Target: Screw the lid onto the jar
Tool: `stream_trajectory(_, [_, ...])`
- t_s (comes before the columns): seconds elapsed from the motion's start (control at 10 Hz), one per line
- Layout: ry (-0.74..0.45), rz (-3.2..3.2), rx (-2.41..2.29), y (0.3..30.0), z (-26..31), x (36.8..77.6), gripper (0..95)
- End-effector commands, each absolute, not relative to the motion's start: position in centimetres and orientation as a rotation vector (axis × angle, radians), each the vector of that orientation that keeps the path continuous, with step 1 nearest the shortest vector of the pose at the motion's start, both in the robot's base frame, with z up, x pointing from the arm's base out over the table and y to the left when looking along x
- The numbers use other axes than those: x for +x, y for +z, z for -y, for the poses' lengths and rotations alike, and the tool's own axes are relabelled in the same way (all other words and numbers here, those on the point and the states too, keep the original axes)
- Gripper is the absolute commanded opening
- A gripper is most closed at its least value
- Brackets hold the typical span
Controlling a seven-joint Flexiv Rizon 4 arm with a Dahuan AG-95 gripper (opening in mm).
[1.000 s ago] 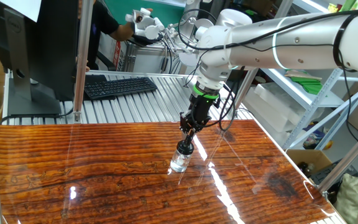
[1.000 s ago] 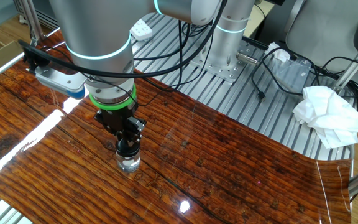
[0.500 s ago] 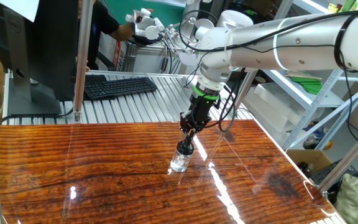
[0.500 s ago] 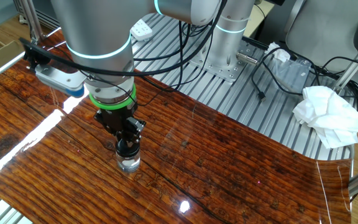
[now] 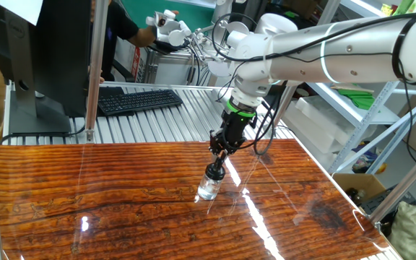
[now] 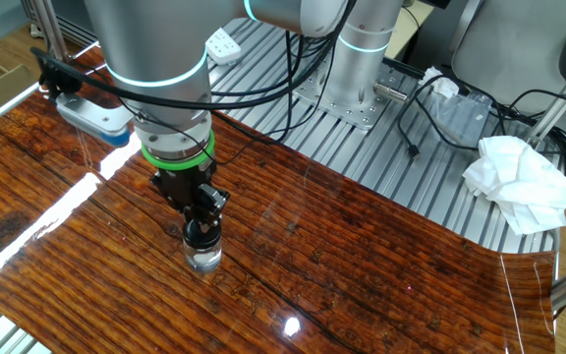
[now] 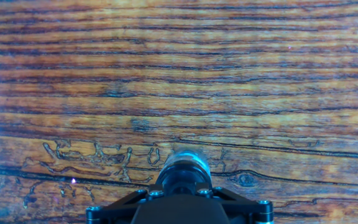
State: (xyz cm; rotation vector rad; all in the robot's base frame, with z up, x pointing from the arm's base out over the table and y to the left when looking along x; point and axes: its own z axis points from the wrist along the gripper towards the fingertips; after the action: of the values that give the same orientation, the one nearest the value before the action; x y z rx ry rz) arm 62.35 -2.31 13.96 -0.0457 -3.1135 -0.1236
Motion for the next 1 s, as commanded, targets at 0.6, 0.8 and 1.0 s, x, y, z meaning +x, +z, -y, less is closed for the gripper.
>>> stream_trajectory(0.6, [-0.144,3.130,-0.147,13.91,2.30,62.35,0.0])
stream_trajectory(0.8, [-0.141,3.132,-0.153,13.87,2.29,62.35,0.0])
stream_trajectory(1.0, [-0.139,3.131,-0.157,13.83,2.28,62.36,0.0])
